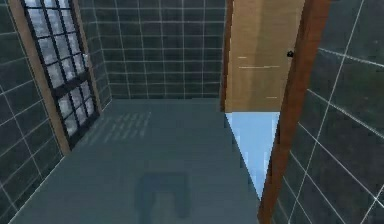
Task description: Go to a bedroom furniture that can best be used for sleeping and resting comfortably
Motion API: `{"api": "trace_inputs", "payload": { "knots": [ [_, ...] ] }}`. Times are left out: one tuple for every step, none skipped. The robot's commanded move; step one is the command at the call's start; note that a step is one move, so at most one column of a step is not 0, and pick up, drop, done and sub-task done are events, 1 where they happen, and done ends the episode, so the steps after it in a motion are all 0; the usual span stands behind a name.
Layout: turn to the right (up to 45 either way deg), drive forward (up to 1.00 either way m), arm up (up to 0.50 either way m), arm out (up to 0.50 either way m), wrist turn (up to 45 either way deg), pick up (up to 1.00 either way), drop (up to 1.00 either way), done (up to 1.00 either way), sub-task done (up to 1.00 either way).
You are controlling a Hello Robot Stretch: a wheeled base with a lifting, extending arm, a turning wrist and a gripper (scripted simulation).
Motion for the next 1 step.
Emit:
{"api": "trace_inputs", "payload": {
  "knots": [
    [-3.0, 0.0, 0.0, 0.0, 0.0, 0.0, 0.0, 0.0, 0.0]
  ]
}}
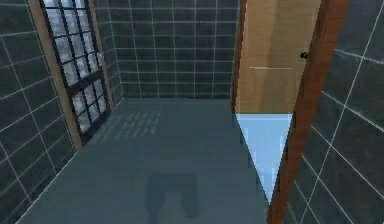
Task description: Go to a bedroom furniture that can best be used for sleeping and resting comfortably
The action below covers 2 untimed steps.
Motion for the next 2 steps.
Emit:
{"api": "trace_inputs", "payload": {
  "knots": [
    [0.0, 1.0, 0.0, 0.0, 0.0, 0.0, 0.0, 0.0, 0.0],
    [0.0, 0.35, 0.0, 0.0, 0.0, 0.0, 0.0, 0.0, 0.0]
  ]
}}
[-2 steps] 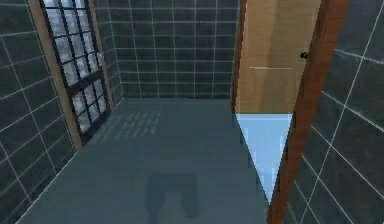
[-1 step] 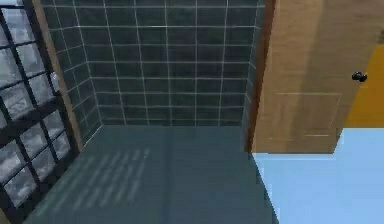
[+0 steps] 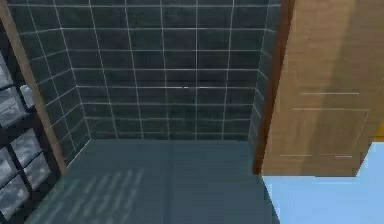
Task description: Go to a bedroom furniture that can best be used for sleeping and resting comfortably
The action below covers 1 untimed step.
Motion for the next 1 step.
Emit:
{"api": "trace_inputs", "payload": {
  "knots": [
    [45.0, 0.0, 0.0, 0.0, 0.0, 0.0, 0.0, 0.0, 0.0]
  ]
}}
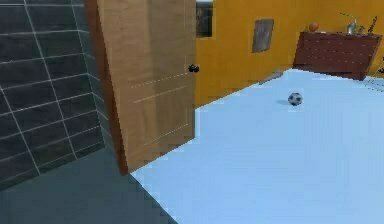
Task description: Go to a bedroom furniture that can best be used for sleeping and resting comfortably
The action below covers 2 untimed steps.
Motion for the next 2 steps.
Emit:
{"api": "trace_inputs", "payload": {
  "knots": [
    [21.0, 0.0, 0.0, 0.0, 0.0, 0.0, 0.0, 0.0, 0.0],
    [0.0, 1.0, 0.0, 0.0, 0.0, 0.0, 0.0, 0.0, 0.0]
  ]
}}
